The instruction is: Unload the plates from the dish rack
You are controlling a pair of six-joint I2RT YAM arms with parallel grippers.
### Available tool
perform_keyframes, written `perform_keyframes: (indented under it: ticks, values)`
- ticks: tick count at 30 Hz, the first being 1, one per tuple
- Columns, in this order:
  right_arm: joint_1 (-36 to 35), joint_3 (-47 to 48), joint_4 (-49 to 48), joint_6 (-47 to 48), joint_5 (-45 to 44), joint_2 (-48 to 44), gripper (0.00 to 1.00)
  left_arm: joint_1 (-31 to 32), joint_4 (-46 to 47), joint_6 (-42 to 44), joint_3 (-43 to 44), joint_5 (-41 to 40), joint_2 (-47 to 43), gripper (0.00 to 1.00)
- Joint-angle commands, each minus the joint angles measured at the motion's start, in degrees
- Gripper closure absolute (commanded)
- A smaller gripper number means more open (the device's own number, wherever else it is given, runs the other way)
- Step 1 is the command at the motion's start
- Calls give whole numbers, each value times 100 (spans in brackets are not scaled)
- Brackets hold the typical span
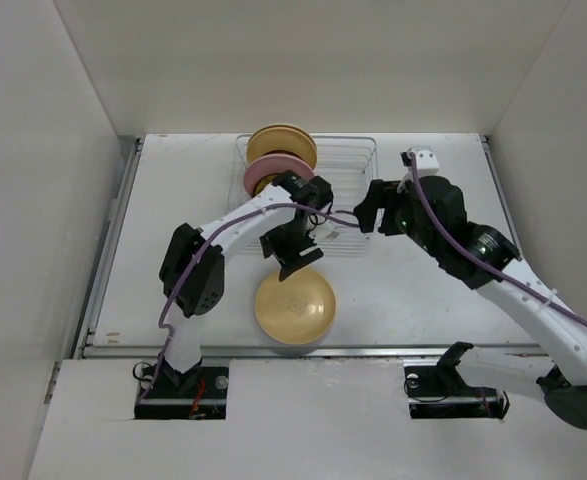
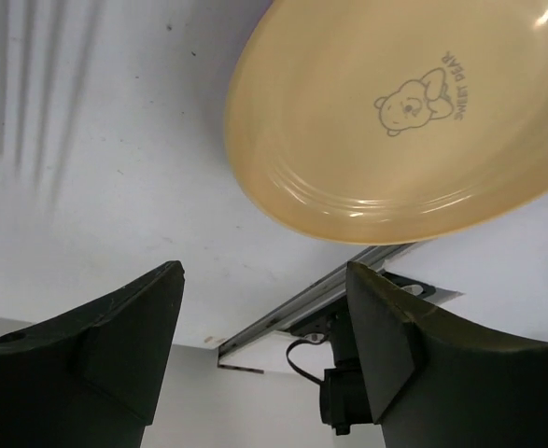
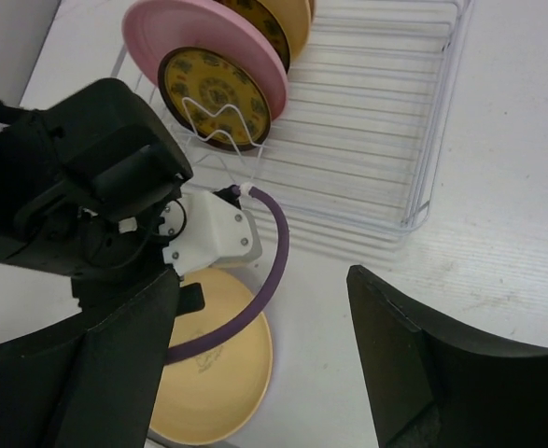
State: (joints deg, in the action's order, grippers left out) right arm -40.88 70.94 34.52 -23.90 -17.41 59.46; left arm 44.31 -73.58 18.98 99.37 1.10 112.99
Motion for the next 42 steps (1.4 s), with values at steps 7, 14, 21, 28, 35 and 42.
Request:
perform_keyframes:
  ticks: [7, 14, 21, 28, 35, 42]
  values:
    - [247, 1719, -884, 1097, 8, 1663, 19, -774, -578, 132, 513, 522, -1470, 32]
    - [371, 3274, -763, 2266, 1466, 3649, 27, -2057, -8, 62, 468, 408, -1702, 32]
    - [371, 4137, -1053, 2451, 2223, 5039, 30, -3130, 1038, -823, 1100, 31, -738, 32]
    - [371, 5104, -974, 2513, 1812, 6410, 32, -3544, 1162, -1573, 2604, -207, 889, 34]
    - [371, 5185, -1229, 2513, 1004, 6982, 34, -3544, 1215, -1687, 2798, 266, 1436, 38]
    - [371, 5010, -1281, 2627, 1205, 7150, 75, -3482, 1092, -1845, 2798, 426, 1708, 85]
